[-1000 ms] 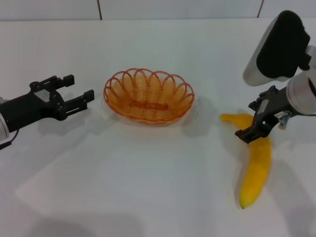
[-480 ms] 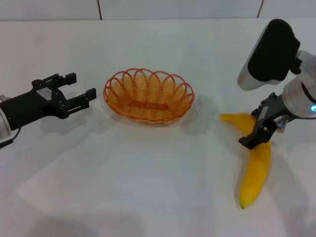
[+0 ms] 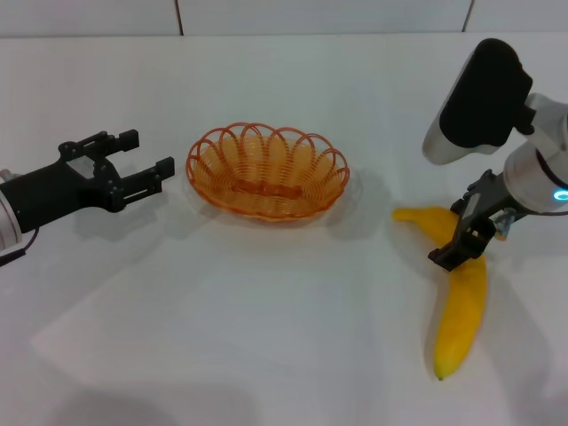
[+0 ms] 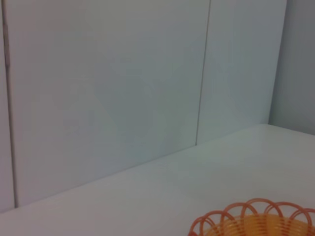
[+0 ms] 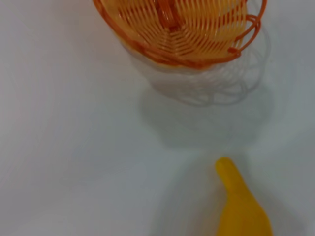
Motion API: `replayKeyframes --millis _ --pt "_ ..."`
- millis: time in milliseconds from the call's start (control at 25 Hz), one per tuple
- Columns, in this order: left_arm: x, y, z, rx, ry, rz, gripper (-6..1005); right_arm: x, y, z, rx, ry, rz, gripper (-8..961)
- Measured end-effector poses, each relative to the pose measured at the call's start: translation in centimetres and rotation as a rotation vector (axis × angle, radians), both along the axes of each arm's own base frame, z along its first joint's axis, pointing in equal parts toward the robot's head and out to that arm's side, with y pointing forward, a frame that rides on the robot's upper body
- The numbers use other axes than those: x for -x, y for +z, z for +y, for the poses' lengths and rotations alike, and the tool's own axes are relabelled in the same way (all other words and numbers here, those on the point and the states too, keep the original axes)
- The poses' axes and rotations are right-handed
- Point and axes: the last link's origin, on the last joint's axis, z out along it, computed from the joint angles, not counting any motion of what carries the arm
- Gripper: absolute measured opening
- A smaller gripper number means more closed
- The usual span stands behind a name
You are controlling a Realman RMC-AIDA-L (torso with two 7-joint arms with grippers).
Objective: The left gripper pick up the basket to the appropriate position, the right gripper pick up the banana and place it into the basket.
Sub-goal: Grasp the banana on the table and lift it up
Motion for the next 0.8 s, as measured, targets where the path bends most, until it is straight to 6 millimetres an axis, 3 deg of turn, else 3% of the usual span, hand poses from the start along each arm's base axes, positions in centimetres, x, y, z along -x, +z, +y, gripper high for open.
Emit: replayKeyframes --millis 800 --pt "-0.34 -0.25 0.17 0.006 -0.005 -0.008 753 -0.15 -0.4 0.51 0.001 -0.001 -0.005 665"
